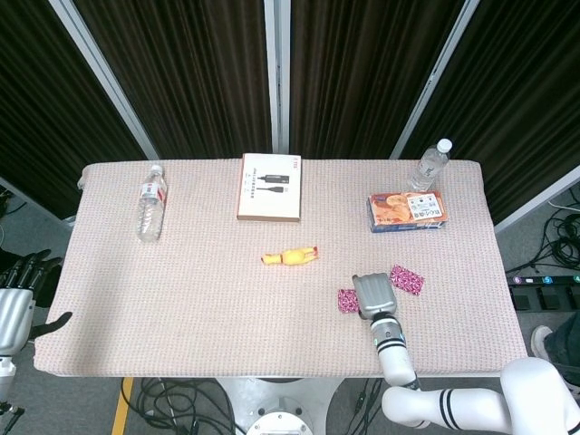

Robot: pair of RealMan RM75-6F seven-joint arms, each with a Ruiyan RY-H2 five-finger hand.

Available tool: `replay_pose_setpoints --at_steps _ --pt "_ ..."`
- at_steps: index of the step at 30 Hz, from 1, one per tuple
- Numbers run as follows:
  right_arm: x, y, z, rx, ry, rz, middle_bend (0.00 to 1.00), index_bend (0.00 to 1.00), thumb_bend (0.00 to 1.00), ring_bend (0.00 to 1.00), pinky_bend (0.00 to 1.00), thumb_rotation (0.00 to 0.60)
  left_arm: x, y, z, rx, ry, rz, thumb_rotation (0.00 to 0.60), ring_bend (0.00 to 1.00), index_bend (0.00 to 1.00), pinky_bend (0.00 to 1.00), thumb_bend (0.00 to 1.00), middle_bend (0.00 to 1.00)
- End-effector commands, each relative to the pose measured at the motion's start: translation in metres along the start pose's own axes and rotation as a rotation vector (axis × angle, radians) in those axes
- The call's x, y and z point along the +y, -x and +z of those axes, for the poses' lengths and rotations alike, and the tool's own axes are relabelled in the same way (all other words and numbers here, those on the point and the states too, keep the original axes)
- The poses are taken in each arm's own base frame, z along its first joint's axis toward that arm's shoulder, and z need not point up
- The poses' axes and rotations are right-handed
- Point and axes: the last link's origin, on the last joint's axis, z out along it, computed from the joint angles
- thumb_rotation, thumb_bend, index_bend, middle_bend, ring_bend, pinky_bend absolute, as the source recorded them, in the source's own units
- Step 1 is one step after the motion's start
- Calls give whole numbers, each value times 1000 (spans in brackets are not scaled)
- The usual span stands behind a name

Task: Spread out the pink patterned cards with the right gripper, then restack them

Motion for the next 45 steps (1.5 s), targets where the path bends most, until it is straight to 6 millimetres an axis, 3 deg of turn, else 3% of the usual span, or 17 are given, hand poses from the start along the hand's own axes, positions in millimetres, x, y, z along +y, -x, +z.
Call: replay_pose_setpoints --at_steps 1,15,17,22,32,37,45 --pt "-2 0 1 -2 -2 6 1000 433 69 865 902 567 0 0 0 -2 -1 1 598 134 227 241 0 219" --pt "-6 4 3 -14 3 -6 1000 431 63 866 902 565 0 1 1 -5 0 -2 595 134 227 241 0 219" --pt "-5 3 3 -15 4 -10 1000 408 46 864 902 540 0 1 1 -5 1 -2 596 134 227 241 0 219" --pt "-4 0 3 -11 -3 -5 1000 329 9 861 902 408 0 1 1 -4 1 -2 596 134 227 241 0 219" --pt "4 -11 2 11 8 -11 1000 311 3 861 902 386 0 1 1 -2 3 -3 597 134 227 241 0 219" --pt "28 -26 5 32 42 -53 1000 315 5 861 902 381 0 2 1 -8 3 -3 596 134 227 241 0 219" --pt "87 -38 10 1 171 -94 1000 362 4 861 902 385 1 5 1 -15 2 2 597 134 227 241 0 219"
